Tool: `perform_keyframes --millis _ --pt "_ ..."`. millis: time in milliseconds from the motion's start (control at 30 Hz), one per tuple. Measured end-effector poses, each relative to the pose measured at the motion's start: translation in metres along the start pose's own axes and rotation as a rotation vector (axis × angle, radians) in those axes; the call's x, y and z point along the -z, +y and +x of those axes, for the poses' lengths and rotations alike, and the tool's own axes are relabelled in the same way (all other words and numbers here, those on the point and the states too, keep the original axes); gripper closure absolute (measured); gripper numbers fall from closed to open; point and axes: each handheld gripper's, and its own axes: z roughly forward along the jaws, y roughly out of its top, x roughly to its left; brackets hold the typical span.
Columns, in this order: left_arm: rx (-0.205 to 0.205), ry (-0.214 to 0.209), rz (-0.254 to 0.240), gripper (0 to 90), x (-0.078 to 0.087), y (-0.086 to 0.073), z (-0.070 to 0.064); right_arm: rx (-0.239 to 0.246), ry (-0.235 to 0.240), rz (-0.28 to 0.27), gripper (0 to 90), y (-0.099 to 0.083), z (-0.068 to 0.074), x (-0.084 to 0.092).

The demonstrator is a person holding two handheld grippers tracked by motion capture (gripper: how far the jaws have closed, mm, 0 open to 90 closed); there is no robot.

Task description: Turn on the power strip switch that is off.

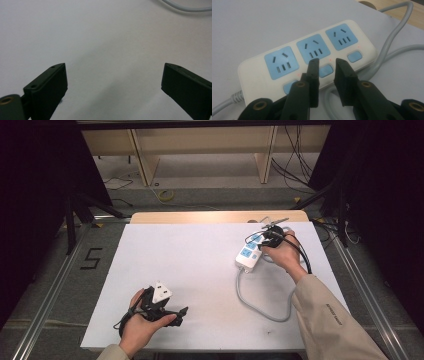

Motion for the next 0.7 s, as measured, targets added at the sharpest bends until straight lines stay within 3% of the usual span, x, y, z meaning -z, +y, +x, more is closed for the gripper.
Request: perform_keyframes --millis 700 --pt "-0.002 0.002 0.003 6.2 0.000 0.000 0.000 -0.008 0.042 -0.036 63.3 -0.023 0.001 0.023"
